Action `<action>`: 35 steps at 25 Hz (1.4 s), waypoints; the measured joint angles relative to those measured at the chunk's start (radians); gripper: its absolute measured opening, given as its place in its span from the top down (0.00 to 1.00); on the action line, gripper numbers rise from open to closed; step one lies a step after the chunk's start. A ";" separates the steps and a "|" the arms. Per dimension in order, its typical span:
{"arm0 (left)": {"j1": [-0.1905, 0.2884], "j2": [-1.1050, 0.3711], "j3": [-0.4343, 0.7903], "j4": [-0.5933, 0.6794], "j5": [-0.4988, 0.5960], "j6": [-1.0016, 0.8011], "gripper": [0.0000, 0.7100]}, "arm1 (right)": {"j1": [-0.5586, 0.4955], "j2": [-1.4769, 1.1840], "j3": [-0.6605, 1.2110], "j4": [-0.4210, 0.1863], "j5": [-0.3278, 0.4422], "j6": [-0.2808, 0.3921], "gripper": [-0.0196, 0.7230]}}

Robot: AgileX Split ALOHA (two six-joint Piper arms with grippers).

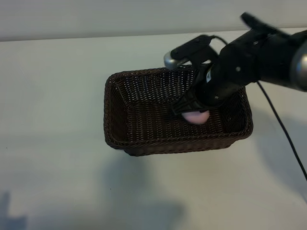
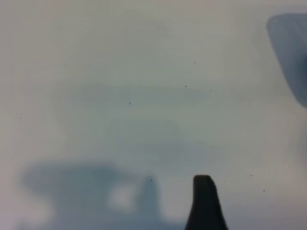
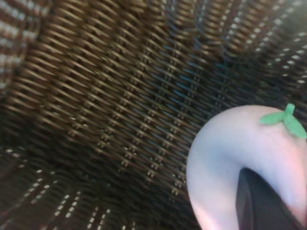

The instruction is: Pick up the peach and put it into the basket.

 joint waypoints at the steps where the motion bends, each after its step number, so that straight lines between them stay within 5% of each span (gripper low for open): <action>1: 0.000 0.000 0.000 0.000 0.000 -0.001 0.28 | 0.000 0.016 0.000 0.000 -0.006 0.000 0.92; 7: 0.000 0.000 0.000 0.000 0.000 -0.002 0.28 | 0.000 0.060 0.000 0.000 -0.017 0.000 0.91; 10: 0.000 0.000 0.000 0.000 0.000 -0.001 0.28 | 0.000 0.060 0.000 0.000 -0.017 0.000 0.82; 18: 0.000 0.000 0.000 0.000 0.000 -0.001 0.28 | 0.000 0.052 0.000 0.000 -0.004 -0.023 0.15; 20: 0.000 0.000 0.000 0.000 0.000 -0.001 0.28 | 0.000 0.030 -0.001 0.000 -0.004 -0.008 0.05; 29: 0.000 0.000 0.000 0.000 0.000 -0.001 0.29 | -0.023 -0.096 -0.134 -0.006 0.069 0.030 0.08; 35: 0.000 0.000 0.000 0.000 0.000 -0.001 0.29 | -0.194 -0.146 -0.243 -0.046 0.144 0.027 0.11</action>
